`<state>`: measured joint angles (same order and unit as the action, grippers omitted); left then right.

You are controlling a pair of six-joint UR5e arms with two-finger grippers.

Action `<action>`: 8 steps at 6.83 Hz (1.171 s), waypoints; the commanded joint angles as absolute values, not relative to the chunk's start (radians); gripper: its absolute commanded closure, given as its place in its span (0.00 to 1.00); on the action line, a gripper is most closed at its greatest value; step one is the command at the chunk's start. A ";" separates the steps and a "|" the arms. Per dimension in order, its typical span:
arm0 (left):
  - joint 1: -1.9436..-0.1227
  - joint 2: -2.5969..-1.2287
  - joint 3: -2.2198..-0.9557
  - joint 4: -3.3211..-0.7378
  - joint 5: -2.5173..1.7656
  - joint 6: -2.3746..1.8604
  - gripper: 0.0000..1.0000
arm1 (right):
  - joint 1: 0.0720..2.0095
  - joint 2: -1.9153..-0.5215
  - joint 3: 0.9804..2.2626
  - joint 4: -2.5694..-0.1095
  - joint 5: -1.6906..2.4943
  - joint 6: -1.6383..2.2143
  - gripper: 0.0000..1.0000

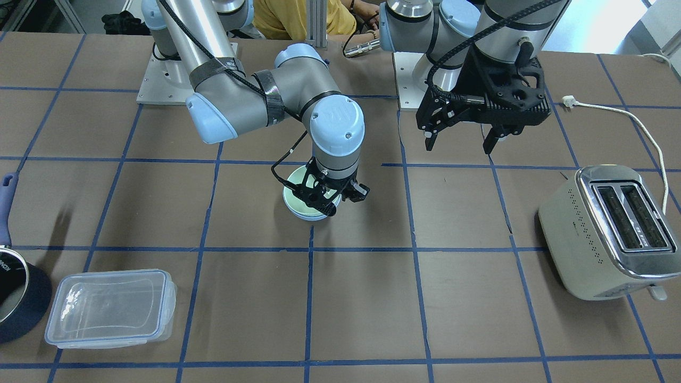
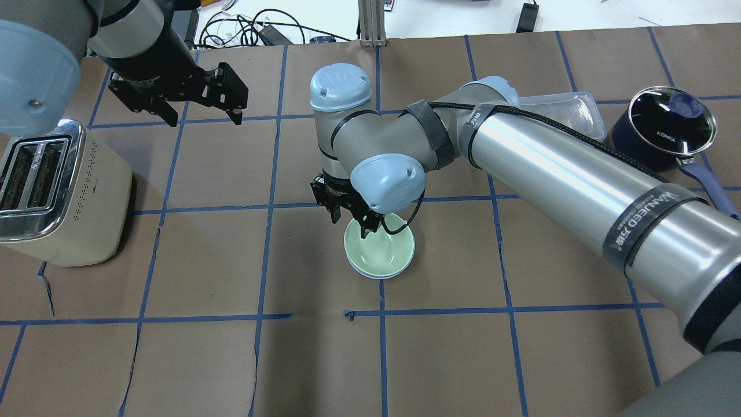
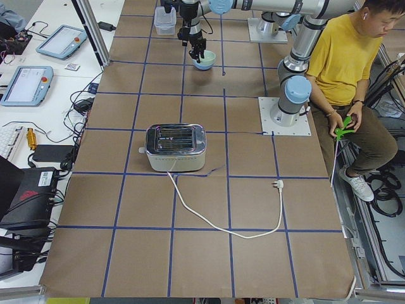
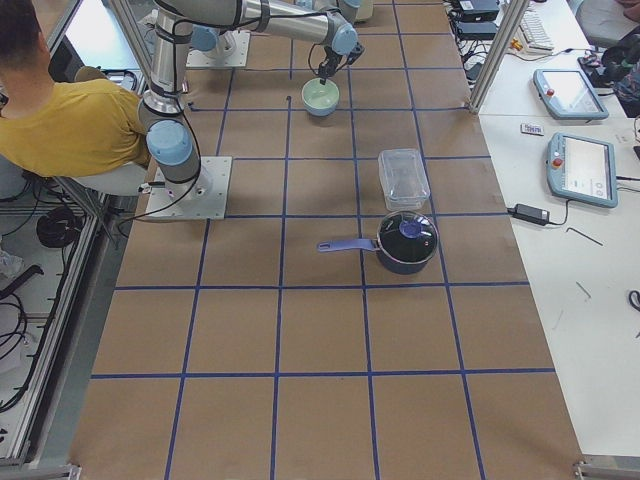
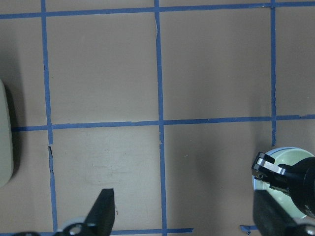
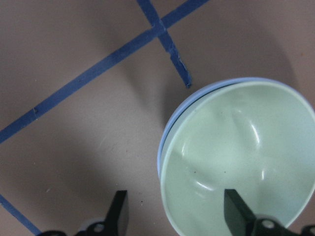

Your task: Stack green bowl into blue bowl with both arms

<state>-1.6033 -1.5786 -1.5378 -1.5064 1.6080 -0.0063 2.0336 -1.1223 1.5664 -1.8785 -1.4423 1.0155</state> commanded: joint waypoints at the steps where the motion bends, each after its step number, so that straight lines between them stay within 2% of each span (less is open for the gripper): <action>1: -1.603 -1.578 -1.539 -1.506 1.608 -0.006 0.00 | 1.965 -1.196 1.569 -1.864 -1.468 0.868 0.00; 8: -1.601 -1.578 -1.539 -1.506 1.605 -0.005 0.00 | 1.607 -1.569 1.586 -1.487 -1.552 -0.076 0.00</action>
